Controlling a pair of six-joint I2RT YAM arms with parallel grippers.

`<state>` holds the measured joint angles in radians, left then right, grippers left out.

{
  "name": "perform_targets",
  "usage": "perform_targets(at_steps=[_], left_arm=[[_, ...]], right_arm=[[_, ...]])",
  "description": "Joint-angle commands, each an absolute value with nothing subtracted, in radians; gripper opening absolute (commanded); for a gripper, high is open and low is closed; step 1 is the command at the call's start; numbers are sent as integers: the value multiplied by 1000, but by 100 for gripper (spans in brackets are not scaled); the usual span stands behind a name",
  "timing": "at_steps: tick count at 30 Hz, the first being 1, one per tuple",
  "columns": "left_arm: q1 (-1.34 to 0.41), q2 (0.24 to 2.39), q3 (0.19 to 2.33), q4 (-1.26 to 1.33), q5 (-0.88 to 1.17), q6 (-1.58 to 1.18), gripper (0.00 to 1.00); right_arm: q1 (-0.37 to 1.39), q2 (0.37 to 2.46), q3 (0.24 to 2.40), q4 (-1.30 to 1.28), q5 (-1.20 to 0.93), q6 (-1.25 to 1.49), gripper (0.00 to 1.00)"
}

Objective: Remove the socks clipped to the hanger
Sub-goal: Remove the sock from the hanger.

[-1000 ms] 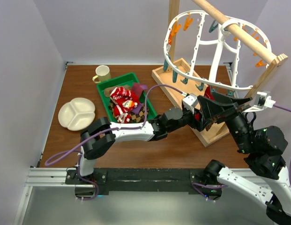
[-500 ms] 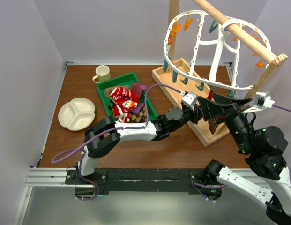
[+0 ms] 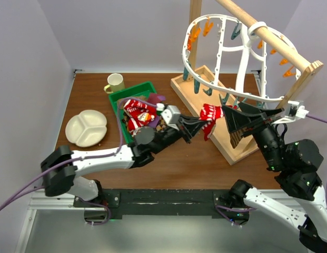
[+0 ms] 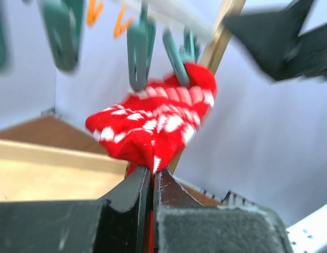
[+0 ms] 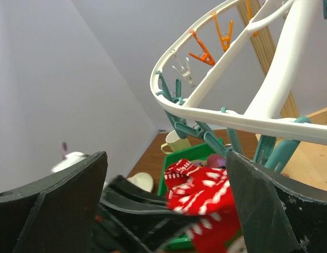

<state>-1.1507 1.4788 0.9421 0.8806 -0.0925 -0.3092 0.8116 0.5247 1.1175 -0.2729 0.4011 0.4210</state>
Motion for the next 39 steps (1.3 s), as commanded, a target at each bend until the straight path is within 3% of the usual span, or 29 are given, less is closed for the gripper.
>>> perform_targets(at_steps=[1, 8, 15, 28, 39], left_arm=[[-1102, 1327, 855, 995, -37, -278, 0], [-931, 1213, 758, 994, 31, -377, 0], [-812, 1215, 837, 850, 52, -437, 0], [-804, 1296, 835, 816, 212, -499, 0], [-876, 1328, 788, 822, 210, -482, 0]], right_arm=[[811, 604, 1143, -212, 387, 390, 98], [811, 715, 1183, -164, 327, 376, 99], [811, 787, 1226, -166, 275, 373, 99], [811, 775, 1201, -252, 327, 471, 98], [813, 767, 1215, -377, 460, 506, 95]])
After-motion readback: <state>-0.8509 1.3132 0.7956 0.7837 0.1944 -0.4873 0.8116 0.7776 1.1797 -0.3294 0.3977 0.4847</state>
